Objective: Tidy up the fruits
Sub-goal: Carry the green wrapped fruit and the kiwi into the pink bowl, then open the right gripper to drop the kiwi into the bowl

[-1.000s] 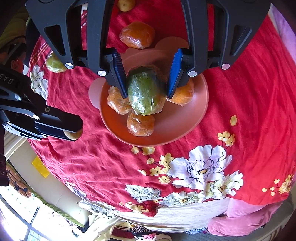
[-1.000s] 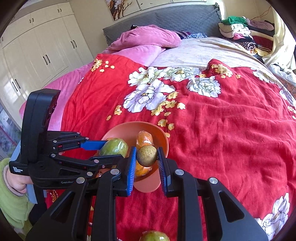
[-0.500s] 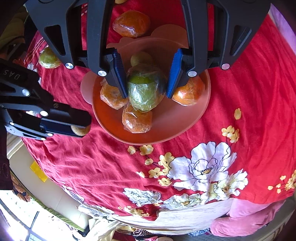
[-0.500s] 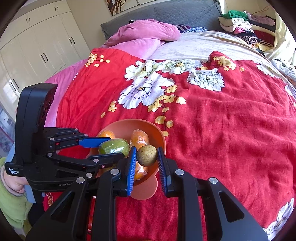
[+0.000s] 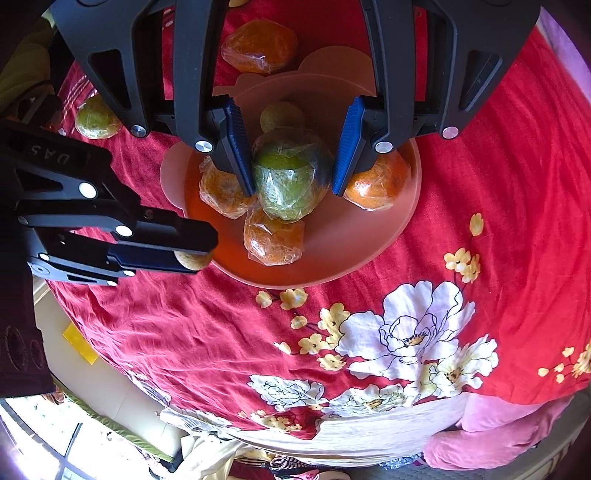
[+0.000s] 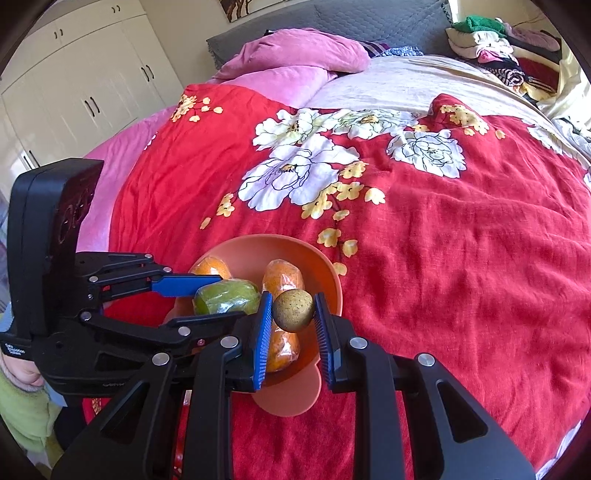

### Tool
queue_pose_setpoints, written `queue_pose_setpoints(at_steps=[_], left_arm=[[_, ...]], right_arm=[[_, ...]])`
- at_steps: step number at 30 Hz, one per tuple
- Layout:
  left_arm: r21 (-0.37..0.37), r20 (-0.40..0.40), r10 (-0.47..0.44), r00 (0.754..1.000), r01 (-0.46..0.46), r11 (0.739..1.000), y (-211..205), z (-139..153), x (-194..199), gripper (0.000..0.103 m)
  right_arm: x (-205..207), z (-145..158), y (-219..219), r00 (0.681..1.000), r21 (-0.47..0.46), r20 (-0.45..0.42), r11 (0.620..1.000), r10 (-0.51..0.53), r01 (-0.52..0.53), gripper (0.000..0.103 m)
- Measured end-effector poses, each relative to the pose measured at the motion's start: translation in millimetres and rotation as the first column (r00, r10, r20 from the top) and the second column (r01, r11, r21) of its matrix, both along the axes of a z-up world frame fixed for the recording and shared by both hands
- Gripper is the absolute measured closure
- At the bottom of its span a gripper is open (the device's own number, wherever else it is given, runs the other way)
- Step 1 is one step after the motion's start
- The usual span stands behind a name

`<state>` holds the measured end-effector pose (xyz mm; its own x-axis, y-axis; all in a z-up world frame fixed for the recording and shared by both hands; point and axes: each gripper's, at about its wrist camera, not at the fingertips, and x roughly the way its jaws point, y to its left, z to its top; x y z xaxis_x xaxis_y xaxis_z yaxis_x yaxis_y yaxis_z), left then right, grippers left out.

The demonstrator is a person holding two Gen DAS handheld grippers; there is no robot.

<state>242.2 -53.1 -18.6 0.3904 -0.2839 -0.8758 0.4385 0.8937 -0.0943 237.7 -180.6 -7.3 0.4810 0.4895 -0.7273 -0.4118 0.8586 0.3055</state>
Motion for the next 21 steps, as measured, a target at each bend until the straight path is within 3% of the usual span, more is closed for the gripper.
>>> queue_pose_setpoints(at_steps=[21], left_arm=[[0.006, 0.002, -0.005, 1.000, 0.005, 1.000, 1, 0, -3, 0.068]], right_arm=[[10, -11, 3, 1.000, 0.007, -0.028, 1.000, 0.003, -0.003, 0.081]])
